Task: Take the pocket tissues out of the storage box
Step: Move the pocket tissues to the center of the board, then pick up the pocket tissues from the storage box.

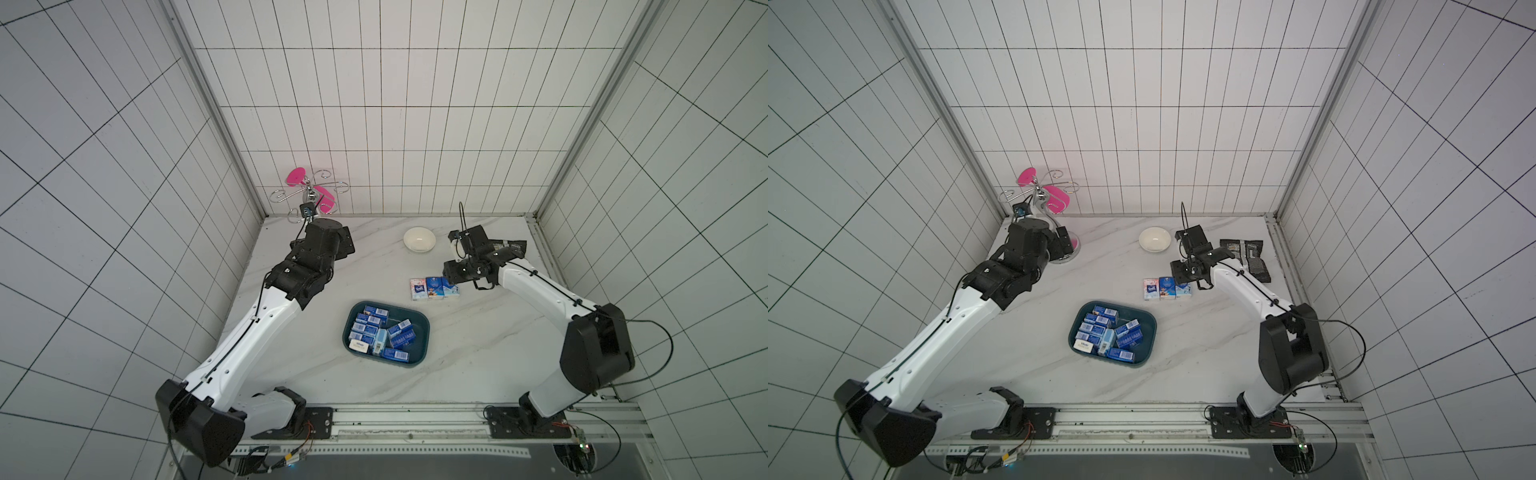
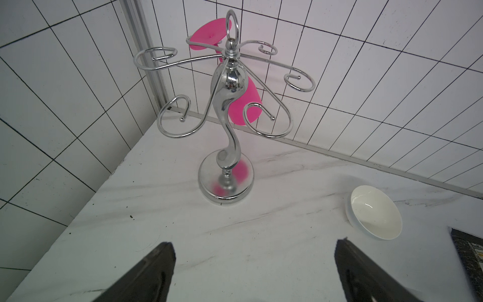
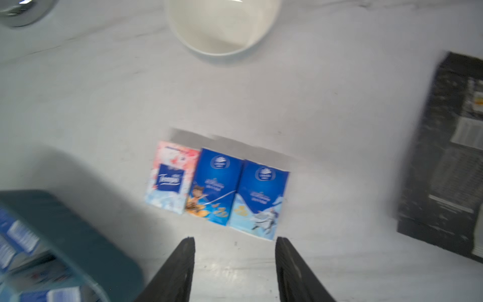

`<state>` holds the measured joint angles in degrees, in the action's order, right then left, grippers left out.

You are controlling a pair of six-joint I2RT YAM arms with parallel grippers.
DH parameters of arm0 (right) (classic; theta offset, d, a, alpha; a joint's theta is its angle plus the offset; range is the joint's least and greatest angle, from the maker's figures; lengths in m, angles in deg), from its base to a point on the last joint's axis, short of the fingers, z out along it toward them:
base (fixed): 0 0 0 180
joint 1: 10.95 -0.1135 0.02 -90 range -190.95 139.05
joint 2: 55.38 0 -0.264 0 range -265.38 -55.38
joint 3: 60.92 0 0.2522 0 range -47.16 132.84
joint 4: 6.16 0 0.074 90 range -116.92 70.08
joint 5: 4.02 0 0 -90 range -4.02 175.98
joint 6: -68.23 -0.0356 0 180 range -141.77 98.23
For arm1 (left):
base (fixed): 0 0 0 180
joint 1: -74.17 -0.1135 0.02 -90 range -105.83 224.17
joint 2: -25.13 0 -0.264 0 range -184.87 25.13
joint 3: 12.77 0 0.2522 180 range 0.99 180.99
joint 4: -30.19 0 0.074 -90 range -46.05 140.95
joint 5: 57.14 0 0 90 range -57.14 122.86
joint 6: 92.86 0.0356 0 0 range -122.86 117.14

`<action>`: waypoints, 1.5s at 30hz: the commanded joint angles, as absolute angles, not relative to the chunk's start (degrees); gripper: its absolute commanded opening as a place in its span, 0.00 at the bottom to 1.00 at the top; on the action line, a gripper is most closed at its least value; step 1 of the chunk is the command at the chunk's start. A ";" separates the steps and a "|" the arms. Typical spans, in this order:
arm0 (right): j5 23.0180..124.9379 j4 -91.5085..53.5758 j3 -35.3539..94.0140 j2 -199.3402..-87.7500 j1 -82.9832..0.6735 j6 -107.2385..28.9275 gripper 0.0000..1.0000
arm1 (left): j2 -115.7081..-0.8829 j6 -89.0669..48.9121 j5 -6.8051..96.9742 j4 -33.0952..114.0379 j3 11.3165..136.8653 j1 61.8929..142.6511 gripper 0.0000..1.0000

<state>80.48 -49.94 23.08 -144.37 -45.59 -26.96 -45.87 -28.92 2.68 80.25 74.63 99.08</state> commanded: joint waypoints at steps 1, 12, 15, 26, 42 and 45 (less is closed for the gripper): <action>73.08 -45.71 16.90 -139.43 -54.63 -23.59 0.56 | -45.32 -28.74 3.66 81.13 74.71 95.94 0.99; 79.94 -31.72 11.93 -143.91 -80.07 -19.57 0.60 | -45.20 -29.44 6.31 82.00 75.50 92.28 0.99; 82.80 -31.72 14.66 -148.15 -83.10 -18.57 0.60 | -44.86 -29.41 6.23 82.09 75.39 92.06 0.99; 84.86 -29.79 18.43 -153.63 -85.98 -17.64 0.60 | -43.08 -29.16 8.16 82.89 75.34 87.67 0.99; 82.62 -32.65 24.04 -158.57 -86.92 -16.52 0.59 | -43.00 -29.03 8.78 83.02 76.05 87.63 0.99; 83.46 -33.36 25.07 -159.99 -87.42 -16.06 0.58 | -42.99 -28.98 8.86 82.92 75.98 87.69 0.99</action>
